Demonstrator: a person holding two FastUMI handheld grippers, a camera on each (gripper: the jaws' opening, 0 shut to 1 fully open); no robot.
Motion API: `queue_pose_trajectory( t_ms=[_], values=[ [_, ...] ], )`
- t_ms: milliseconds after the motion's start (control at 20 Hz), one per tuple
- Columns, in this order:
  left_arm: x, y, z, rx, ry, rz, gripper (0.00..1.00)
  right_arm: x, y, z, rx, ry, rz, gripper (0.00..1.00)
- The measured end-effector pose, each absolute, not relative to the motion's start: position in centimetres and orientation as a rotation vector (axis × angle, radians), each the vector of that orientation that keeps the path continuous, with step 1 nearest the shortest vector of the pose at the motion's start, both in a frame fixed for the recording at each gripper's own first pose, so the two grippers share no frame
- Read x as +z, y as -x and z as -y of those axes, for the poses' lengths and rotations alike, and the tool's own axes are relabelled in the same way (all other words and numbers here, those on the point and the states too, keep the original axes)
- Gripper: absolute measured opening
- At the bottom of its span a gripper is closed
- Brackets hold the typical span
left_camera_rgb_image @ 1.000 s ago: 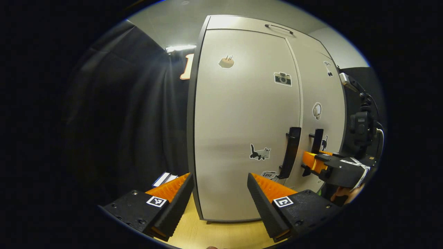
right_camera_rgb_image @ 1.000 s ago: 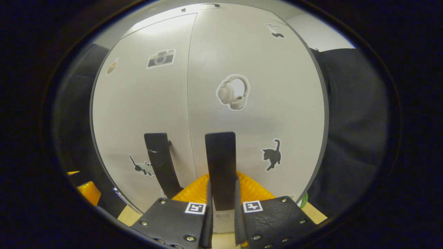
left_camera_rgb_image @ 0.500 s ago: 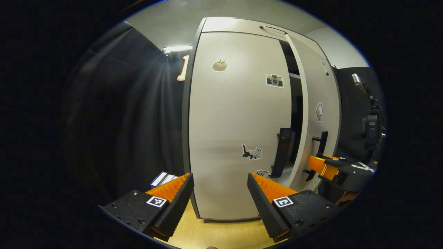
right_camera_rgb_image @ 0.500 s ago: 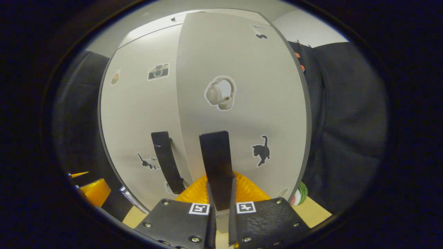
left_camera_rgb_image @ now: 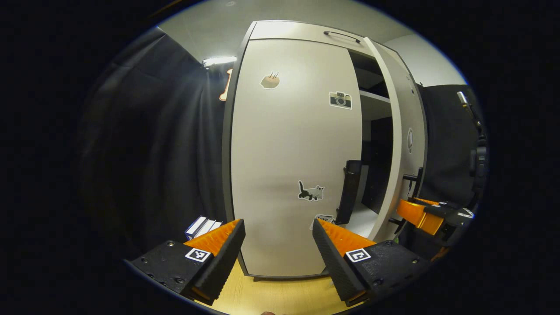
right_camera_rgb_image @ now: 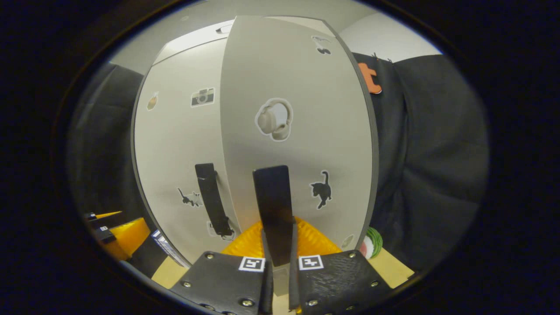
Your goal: Open the right door of the double-door shoe cabinet with the right hand, and open the left door with the left hand.
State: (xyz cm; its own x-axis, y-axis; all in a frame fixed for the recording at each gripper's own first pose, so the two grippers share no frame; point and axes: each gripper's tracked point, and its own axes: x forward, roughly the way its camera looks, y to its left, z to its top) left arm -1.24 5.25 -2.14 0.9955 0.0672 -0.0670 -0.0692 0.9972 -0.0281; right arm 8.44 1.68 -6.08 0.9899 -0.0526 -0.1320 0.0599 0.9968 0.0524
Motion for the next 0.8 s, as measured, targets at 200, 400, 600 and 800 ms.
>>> queue_pose_trajectory(
  t_ms=[200,400,600,800],
  values=[
    [-2.0,0.6,-3.8,0.038,0.021,-0.065,0.96,-6.0,-8.0,-1.4,-0.051,-0.058,-0.138,0.14],
    [-1.9,0.1,-2.3,0.014,0.012,-0.062,0.96,-5.8,-7.0,-0.5,-0.063,-0.047,-0.132,0.14],
    [-1.8,-0.3,-0.9,-0.007,0.013,-0.059,0.96,-5.5,-5.8,0.7,-0.073,-0.044,-0.137,0.13],
    [-1.7,-1.2,0.8,-0.028,0.006,-0.053,0.96,-5.5,-5.2,1.7,-0.09,-0.048,-0.144,0.13]
  ],
)
